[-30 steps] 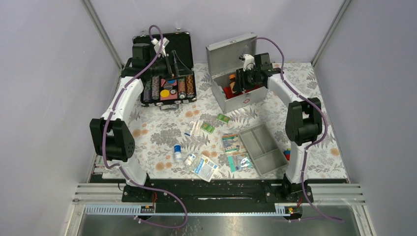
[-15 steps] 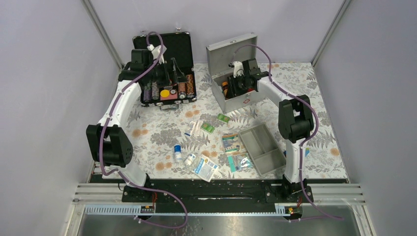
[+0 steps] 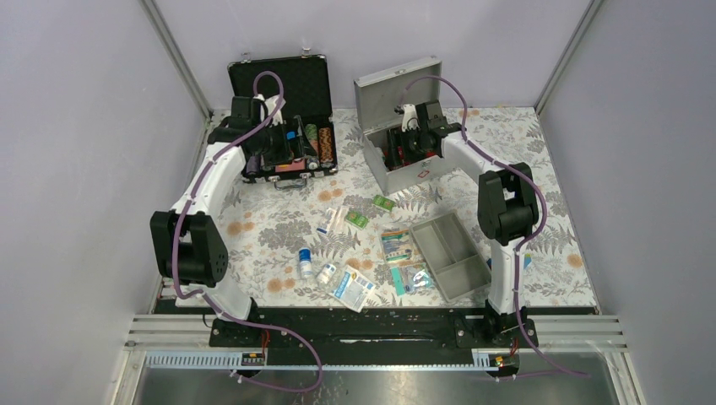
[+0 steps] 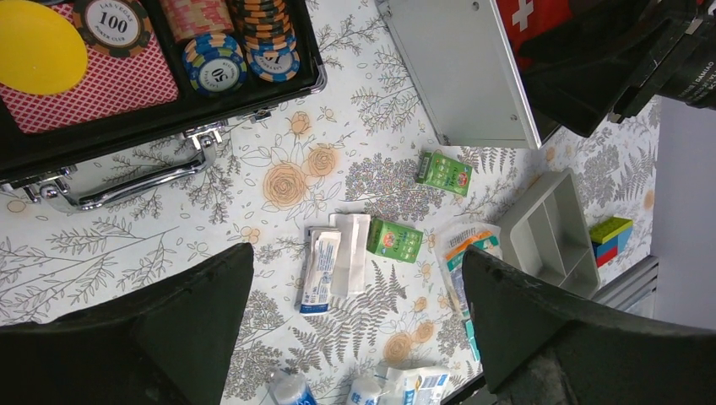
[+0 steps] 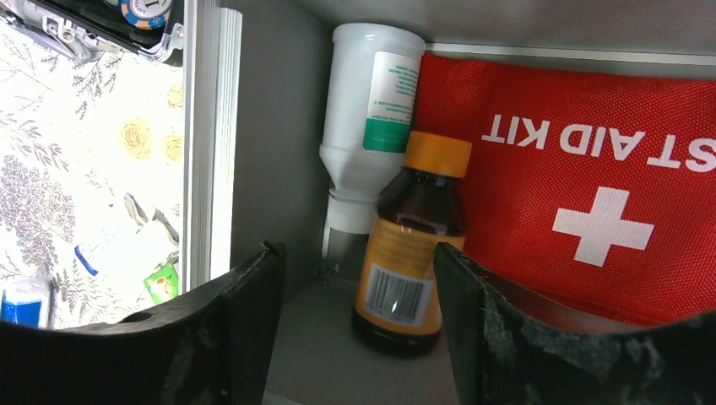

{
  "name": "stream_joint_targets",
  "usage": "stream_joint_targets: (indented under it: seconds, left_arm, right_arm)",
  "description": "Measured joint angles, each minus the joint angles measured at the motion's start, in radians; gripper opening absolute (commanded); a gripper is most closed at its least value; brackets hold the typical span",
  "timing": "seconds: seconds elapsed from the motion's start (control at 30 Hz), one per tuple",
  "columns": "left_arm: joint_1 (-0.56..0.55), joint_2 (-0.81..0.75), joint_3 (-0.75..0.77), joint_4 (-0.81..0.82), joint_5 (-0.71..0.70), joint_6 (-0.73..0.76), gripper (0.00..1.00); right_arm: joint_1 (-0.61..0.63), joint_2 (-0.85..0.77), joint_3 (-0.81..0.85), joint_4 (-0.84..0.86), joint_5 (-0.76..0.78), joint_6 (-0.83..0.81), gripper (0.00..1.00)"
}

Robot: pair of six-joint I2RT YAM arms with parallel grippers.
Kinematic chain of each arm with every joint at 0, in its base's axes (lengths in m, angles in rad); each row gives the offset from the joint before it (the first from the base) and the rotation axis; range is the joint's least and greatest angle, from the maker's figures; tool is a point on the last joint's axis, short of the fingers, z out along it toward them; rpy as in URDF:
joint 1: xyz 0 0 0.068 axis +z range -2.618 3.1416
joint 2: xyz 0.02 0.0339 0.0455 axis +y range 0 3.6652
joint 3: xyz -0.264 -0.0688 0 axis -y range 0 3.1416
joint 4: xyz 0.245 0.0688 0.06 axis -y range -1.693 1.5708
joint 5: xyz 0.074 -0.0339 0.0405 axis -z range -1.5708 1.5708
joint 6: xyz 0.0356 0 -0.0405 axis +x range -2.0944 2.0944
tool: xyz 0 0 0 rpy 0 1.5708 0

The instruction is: Organize the medicine kit

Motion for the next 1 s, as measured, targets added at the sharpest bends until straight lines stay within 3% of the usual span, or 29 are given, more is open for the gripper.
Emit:
stream_joint_targets:
  seconds: [0.33, 0.53, 0.77, 1.0]
  left_arm:
    - [0.0, -0.004, -0.077, 0.004, -0.046, -0.037, 0.93]
    - [0.0, -0.004, -0.135, -0.052, -0.097, 0.024, 0.81]
    - [-0.007, 0.01, -0.137, -0.168, -0.066, 0.195, 0.75]
    - [-0.066, 0.025, -0.164, -0.246, -0.076, 0.286, 0.75]
  right_arm:
    - [0.0, -0.086, -0.037, -0.012, 0.008, 0.057, 0.85]
    - [-0.006, -0.306, -0.145, -0.021, 0.005, 0.034, 0.9]
    - [-0.01, -0.602, -0.364, -0.061, -0.02, -0.108, 0.9]
    - [-0.012, -0.761, -0.565, -0.252, -0.085, -0.356, 0.89]
